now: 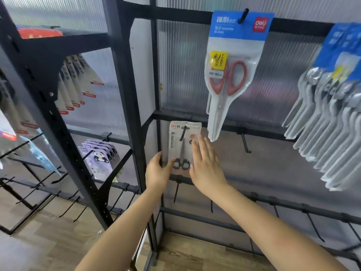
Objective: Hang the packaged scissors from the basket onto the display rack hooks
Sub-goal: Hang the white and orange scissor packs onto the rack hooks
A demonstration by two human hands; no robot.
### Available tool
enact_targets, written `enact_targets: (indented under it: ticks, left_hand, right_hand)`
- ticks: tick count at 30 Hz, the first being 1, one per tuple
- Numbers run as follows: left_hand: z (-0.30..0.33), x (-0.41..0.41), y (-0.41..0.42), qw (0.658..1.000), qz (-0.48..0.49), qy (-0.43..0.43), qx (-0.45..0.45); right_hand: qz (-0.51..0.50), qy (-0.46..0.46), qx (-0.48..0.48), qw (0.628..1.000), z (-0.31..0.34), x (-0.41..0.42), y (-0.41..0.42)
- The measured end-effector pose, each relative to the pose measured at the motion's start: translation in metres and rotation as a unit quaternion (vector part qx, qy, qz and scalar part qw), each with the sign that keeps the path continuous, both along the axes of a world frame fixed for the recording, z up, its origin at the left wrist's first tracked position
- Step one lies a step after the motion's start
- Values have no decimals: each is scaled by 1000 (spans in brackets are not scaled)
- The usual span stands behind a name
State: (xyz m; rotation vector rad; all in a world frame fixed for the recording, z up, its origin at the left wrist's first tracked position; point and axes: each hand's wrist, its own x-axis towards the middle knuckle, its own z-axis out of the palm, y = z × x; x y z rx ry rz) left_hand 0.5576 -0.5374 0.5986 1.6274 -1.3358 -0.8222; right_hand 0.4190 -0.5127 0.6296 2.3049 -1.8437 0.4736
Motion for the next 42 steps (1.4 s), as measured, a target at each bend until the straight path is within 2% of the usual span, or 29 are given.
enact_targets:
  ticks: [3,8,13,19,24,26,29,37,42]
  left_hand:
    - [2,6,22,992,-11,-115,-55]
    - [-11,-5,68,958,-144,-229,-91]
    - [-10,-58,99,920,-270,-265,-99]
    - [-1,-161,155,847,-434,-275,-138]
    - [-6,-247,228,772,-558,-262,-157]
    - [-16,-278,260,749,-598,-250,-135]
    - [-34,-317,312,695,-664,-244,-131]
    - [-101,-394,423,554,-786,-254,-106]
    - [-158,-417,463,492,-811,-310,-61]
  right_hand:
    - [-9,-15,1,1000,2,0,18]
    - [-61,-33,26,997,-18,-14,64]
    - [-158,-24,13,987,-39,-56,123]
    - [-313,-27,-21,949,-44,-138,218]
    - [-456,-16,-44,889,-48,-199,327]
    - [-519,-25,-28,854,-58,-218,375]
    - [-595,-58,1,802,-77,-239,446]
    - [-711,-173,3,681,-143,-261,583]
    - [-744,-232,69,623,-215,-260,631]
